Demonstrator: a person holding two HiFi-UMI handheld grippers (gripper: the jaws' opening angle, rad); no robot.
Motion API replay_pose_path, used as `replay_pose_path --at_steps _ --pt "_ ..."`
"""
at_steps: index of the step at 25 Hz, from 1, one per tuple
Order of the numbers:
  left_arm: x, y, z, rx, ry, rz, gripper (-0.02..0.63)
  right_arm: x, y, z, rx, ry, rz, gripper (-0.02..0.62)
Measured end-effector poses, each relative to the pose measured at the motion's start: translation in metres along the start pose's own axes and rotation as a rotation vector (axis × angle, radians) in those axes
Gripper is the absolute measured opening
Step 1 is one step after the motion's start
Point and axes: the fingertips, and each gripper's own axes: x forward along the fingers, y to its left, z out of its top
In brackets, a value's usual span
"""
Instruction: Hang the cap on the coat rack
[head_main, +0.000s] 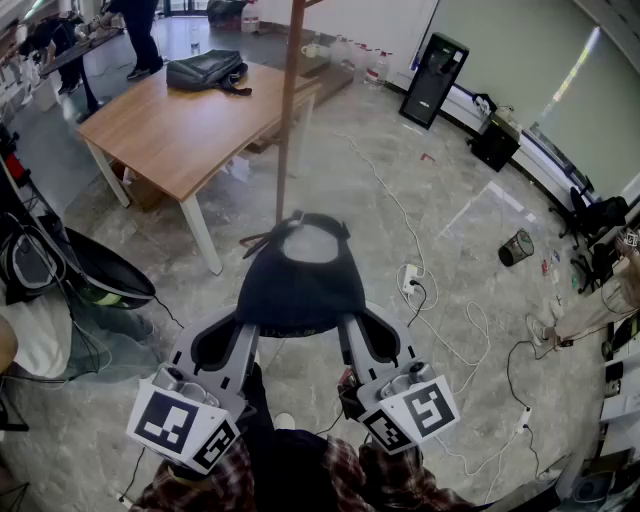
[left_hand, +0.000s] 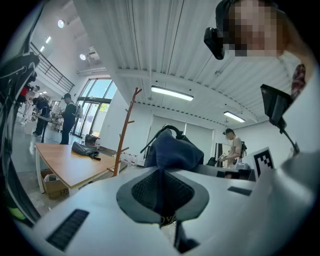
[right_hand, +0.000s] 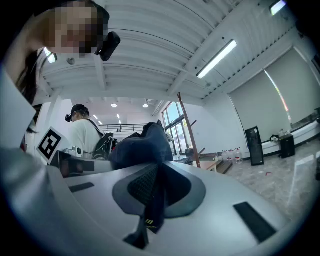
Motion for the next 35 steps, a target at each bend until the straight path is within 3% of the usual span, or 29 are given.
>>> replay_pose_path --at_steps 19,25,35 --pt "0.109 0.202 0.058 -0.015 -0.016 -0.058 0.017 0.234 -0.028 0.002 -0.028 0.002 -0.049 0.02" --pt "0.131 0.237 0.062 -0.041 0.004 -0.061 0.017 0.275 -0.037 -0.005 -0.017 0.034 -0.061 0.02" --pt "0.209 0.281 0.041 -0.077 0.06 -0.026 0.017 0.339 -0.102 -0.03 0.027 0.079 -0.048 0.02"
